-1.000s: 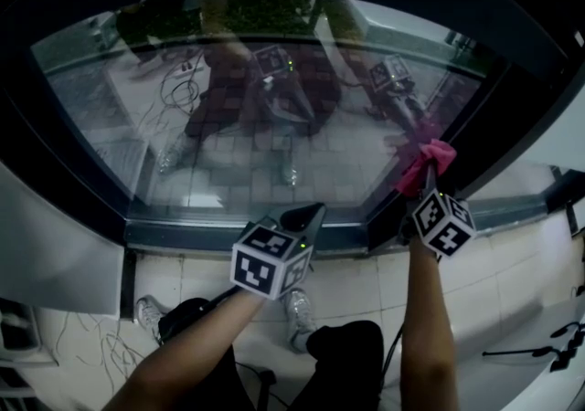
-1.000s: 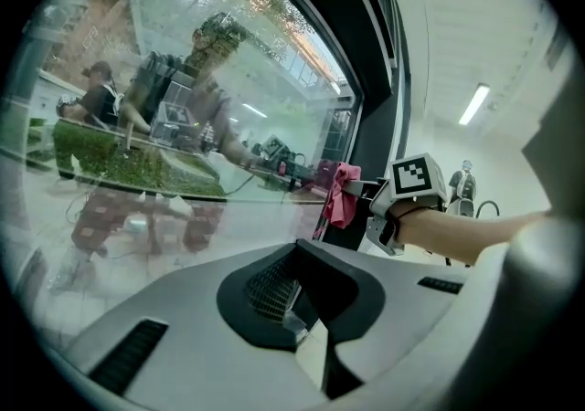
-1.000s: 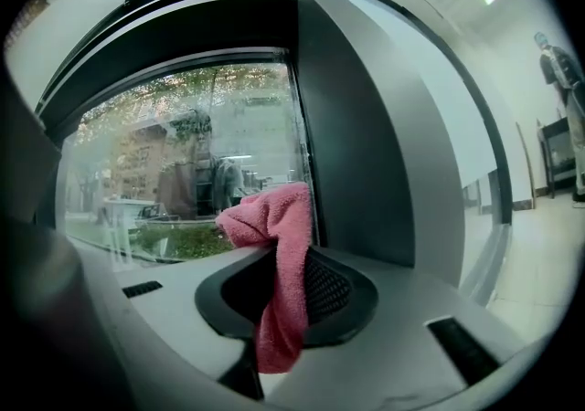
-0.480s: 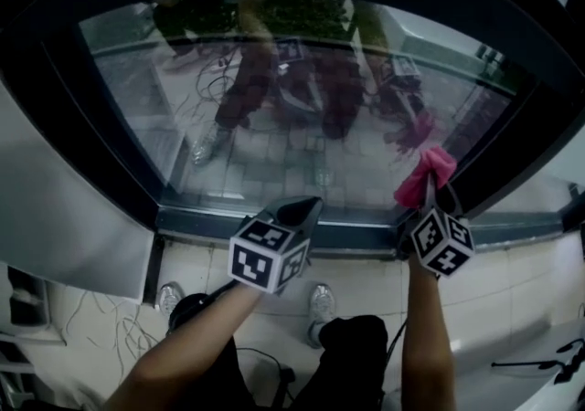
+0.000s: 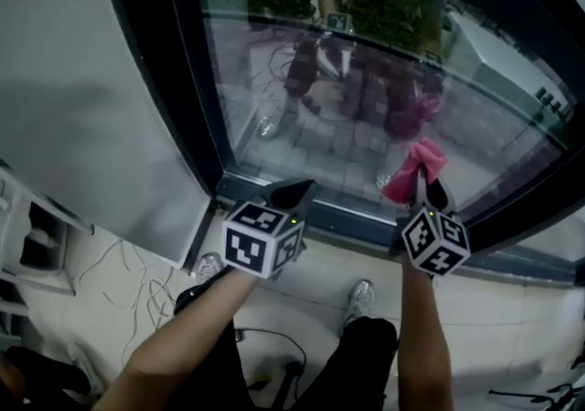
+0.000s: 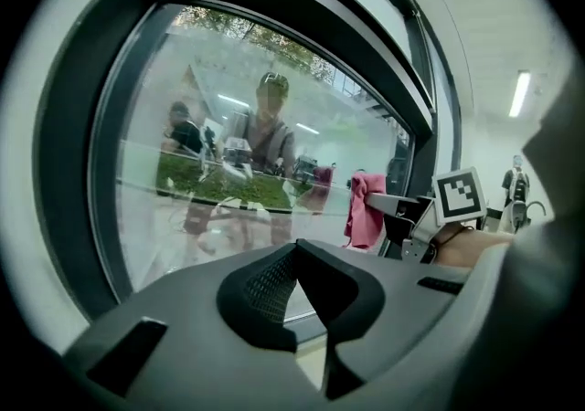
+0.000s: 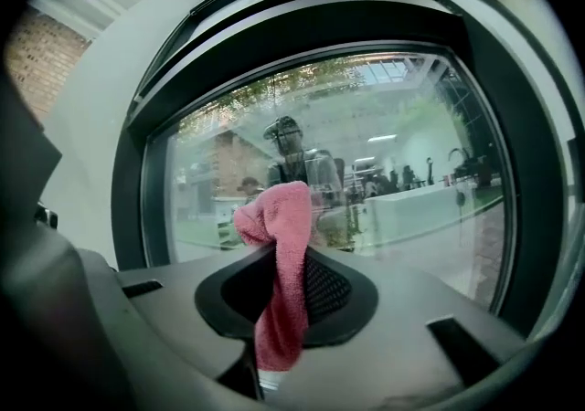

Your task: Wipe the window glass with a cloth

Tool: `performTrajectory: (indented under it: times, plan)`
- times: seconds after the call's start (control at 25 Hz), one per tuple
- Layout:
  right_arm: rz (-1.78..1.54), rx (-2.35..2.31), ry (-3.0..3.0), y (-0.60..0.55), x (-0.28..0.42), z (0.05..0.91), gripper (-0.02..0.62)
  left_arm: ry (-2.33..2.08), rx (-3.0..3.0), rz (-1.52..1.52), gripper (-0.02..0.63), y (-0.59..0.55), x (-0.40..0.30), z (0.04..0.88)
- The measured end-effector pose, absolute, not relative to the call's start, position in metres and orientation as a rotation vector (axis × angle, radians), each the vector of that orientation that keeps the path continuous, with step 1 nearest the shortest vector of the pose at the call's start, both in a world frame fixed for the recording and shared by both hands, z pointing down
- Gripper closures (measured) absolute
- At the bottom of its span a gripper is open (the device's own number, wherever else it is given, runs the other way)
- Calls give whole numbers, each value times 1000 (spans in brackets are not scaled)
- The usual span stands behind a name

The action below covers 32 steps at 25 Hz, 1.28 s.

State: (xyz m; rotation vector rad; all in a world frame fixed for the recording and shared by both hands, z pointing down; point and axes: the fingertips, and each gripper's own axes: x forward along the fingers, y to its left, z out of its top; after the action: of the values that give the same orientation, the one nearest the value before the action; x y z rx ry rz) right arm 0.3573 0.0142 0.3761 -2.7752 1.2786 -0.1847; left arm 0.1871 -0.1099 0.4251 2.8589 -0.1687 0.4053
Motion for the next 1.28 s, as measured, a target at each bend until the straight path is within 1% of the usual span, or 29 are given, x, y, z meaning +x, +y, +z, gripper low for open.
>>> performTrajectory:
  times: [0.32, 0.68, 0.92, 1.28]
  plan:
    - [-198, -2654, 1541, -125, 262, 386, 541, -373, 2835, 381, 600, -202, 95, 437]
    - [-228, -2530, 1764, -266, 178, 419, 541, -508, 2784, 387, 600, -283, 34, 468]
    - [-239, -2474, 1858, -327, 153, 442, 541, -533, 2757, 389, 600, -304, 22, 487]
    - [-273, -2389, 1903, -380, 133, 471, 541, -532, 2770, 404, 600, -312, 29, 497]
